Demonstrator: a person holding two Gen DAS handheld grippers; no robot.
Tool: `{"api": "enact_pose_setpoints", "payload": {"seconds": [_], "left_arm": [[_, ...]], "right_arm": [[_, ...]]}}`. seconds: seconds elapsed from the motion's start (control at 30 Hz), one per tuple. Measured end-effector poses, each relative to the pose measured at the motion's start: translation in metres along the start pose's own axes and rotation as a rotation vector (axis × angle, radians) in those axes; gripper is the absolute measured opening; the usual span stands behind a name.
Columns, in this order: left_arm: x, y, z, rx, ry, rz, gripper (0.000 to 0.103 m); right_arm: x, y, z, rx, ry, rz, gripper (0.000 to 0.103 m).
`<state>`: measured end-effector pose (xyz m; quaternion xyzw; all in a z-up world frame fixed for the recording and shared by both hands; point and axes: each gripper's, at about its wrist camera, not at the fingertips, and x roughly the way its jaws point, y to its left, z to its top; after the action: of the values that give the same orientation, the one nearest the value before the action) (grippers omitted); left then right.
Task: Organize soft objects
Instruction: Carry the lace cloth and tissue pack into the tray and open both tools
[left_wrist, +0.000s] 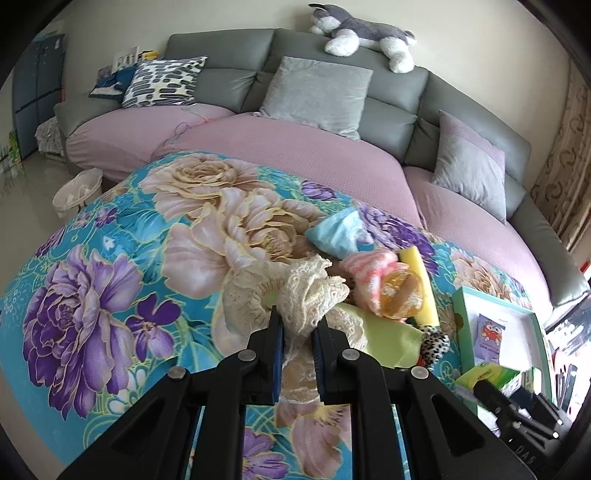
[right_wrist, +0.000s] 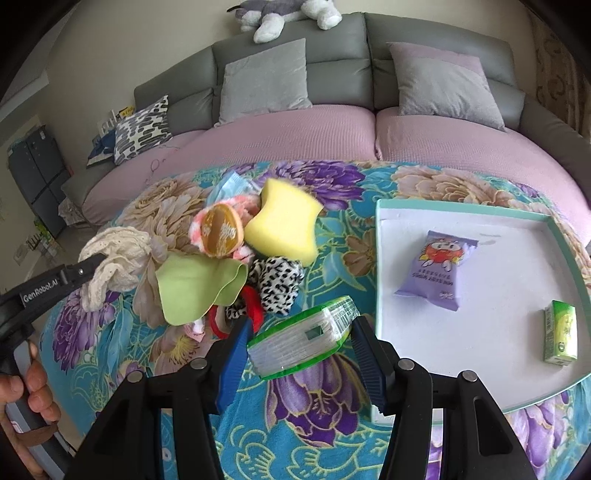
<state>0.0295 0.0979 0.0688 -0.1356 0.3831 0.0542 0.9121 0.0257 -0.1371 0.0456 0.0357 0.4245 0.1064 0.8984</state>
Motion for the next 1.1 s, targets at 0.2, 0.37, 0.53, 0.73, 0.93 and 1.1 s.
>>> {"api": "enact_pose_setpoints", "payload": {"seconds": [0.2, 0.37, 0.53, 0.73, 0.93, 1.1], "left_arm": [[-0.001, -0.047, 0.003, 0.101, 0.004, -0.064, 0.015], [-0.001, -0.099, 0.006, 0.211, 0.01, -0.134, 0.015], [0.005, -0.148, 0.002, 0.302, 0.029, -0.202, 0.015], [0.016, -0.208, -0.007, 0.404, 0.056, -0.256, 0.015], [0.029, -0.264, -0.018, 0.494, 0.066, -0.31, 0.015], [0.051, -0.292, -0.029, 0.543, 0.099, -0.322, 0.015]], "right_arm": [[-0.023, -0.028, 0.009, 0.06, -0.057, -0.045, 0.058], [-0.041, -0.063, 0.019, 0.134, -0.102, -0.097, 0.058], [-0.052, -0.103, 0.023, 0.216, -0.128, -0.153, 0.058], [-0.06, -0.147, 0.026, 0.305, -0.157, -0.219, 0.058], [-0.061, -0.181, 0.029, 0.367, -0.201, -0.257, 0.058], [-0.056, -0.199, 0.026, 0.383, -0.209, -0.305, 0.058]]}}
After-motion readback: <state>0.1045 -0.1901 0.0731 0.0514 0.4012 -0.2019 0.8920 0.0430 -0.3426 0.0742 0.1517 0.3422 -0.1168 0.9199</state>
